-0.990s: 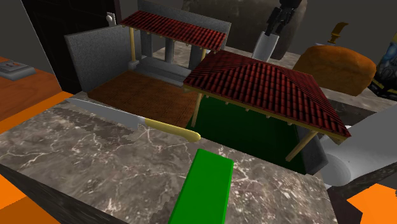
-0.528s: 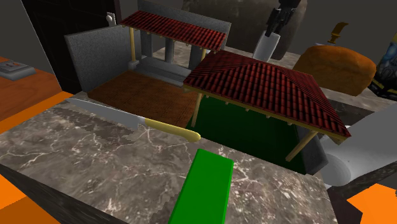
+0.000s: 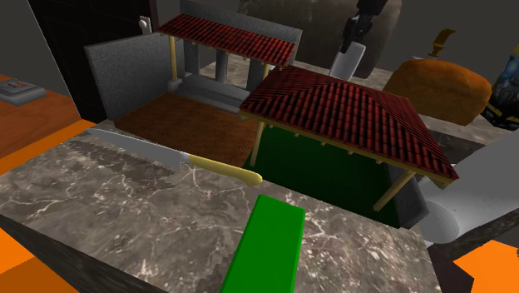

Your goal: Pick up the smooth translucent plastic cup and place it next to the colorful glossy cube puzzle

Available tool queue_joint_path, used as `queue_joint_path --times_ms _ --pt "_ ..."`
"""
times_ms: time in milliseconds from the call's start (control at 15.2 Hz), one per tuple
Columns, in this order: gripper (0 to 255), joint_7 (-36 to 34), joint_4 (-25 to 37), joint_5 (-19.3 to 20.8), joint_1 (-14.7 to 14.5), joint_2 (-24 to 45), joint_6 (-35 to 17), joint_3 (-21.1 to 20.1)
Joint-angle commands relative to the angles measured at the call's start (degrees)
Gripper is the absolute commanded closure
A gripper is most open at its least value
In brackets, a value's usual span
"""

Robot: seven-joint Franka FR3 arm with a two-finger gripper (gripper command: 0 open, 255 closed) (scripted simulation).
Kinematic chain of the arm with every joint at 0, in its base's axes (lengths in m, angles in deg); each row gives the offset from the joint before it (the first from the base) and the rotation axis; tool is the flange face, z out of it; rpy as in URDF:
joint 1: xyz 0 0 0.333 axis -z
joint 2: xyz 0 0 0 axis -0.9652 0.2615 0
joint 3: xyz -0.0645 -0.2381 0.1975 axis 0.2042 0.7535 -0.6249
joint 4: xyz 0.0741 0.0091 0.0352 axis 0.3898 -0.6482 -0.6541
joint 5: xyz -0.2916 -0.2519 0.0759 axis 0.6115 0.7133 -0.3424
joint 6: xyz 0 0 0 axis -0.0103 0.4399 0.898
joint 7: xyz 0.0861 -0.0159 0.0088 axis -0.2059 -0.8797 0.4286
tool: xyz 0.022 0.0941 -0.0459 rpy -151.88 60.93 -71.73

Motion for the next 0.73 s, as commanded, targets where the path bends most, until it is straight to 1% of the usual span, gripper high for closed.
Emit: queue_joint_path --times_ms 0,198,660 --pt "255 0.58 0.93 4.43 0.97 1.12 1.03 0.09" --pt "255 1.05 4.27 3.89 2.15 2.16 3.44 -0.85" --pt "255 1.81 12.94 3.11 2.12 5.0 9.35 -0.52"
